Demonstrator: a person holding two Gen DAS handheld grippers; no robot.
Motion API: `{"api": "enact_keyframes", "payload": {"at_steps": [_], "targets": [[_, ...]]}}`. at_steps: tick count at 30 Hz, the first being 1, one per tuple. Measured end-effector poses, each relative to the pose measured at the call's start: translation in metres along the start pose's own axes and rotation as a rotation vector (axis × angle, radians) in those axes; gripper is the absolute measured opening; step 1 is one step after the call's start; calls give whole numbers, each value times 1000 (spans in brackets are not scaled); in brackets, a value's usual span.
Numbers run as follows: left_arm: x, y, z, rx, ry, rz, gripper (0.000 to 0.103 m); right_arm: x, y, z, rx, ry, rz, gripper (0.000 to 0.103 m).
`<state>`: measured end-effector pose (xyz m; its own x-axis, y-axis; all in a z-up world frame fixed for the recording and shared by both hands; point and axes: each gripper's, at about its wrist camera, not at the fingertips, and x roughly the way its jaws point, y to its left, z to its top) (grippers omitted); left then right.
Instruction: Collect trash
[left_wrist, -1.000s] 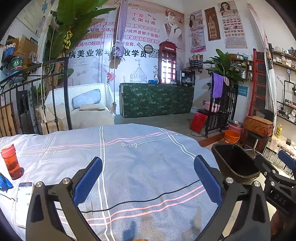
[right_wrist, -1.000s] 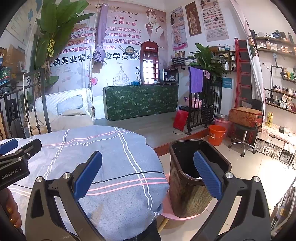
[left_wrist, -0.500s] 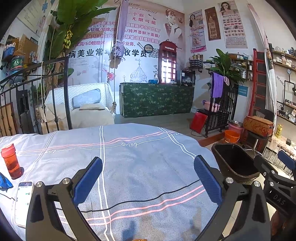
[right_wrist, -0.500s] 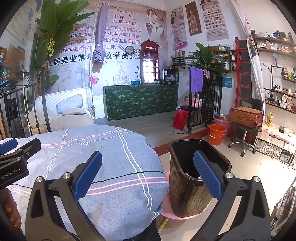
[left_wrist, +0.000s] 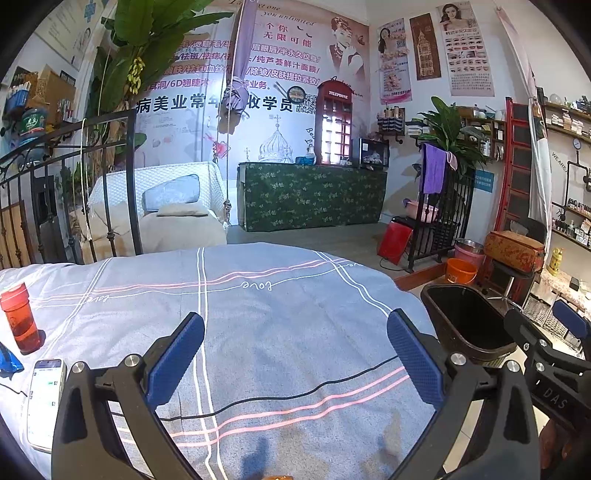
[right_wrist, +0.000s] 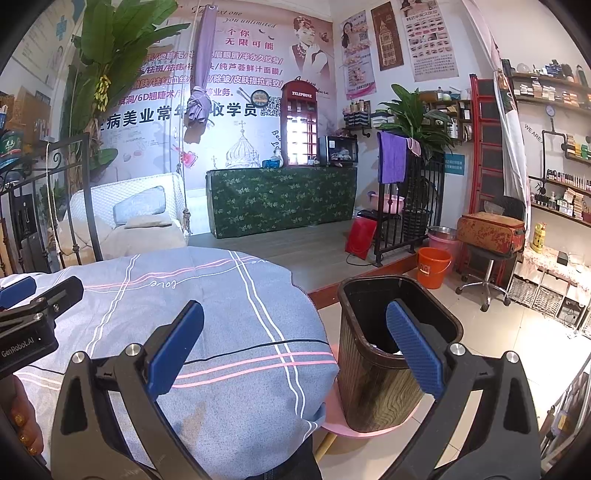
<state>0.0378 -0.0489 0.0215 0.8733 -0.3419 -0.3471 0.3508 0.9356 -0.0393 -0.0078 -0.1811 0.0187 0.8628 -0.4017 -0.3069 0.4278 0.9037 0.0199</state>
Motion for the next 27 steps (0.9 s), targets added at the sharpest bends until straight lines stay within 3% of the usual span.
{"api": "enact_keyframes", "payload": {"at_steps": [27], "targets": [[-1, -3, 0, -3, 8, -8, 98, 1, 0, -4, -1, 5, 5, 98]]}}
